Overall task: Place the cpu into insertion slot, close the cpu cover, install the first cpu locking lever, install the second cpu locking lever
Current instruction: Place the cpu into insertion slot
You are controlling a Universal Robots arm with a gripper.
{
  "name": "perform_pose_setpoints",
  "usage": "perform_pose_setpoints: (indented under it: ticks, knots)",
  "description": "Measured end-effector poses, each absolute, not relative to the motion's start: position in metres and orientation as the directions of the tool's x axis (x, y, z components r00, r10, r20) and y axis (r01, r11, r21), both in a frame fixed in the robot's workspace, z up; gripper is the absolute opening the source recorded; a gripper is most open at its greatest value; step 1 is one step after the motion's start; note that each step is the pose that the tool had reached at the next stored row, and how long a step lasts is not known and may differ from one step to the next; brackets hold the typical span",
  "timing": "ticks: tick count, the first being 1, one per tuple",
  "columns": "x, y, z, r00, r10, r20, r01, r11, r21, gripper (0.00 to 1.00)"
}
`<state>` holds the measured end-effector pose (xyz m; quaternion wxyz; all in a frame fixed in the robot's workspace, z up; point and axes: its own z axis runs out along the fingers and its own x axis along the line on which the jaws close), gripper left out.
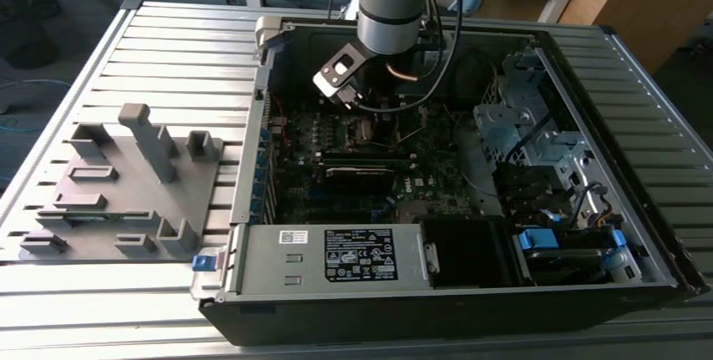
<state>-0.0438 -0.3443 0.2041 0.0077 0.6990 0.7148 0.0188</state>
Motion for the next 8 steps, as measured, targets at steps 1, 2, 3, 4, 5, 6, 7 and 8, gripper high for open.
perform_pose_setpoints:
  ticks: [1,2,3,4,5,6,7,8]
  knots:
    - [-0.0438,-0.3438,0.2039,-0.023,1.000,0.015,0.999,0.022,0.038,0.54]
    - [-0.0439,-0.3432,0.2038,-0.022,1.000,0.015,0.999,0.022,0.038,0.54]
    - [-0.0438,-0.3430,0.2036,-0.023,1.000,0.015,0.999,0.022,0.038,0.54]
    - [-0.0438,-0.3429,0.2034,-0.023,1.000,0.015,0.999,0.022,0.038,0.54]
    - [-0.0438,-0.3428,0.2032,-0.023,1.000,0.015,0.999,0.022,0.038,0.54]
    - [-0.0438,-0.3427,0.2029,-0.023,1.000,0.015,0.999,0.022,0.038,0.54]
    - [-0.0438,-0.3427,0.2025,-0.023,1.000,0.015,0.999,0.022,0.038,0.54]
    - [-0.0438,-0.3426,0.2021,-0.023,1.000,0.015,0.999,0.022,0.038,0.54]
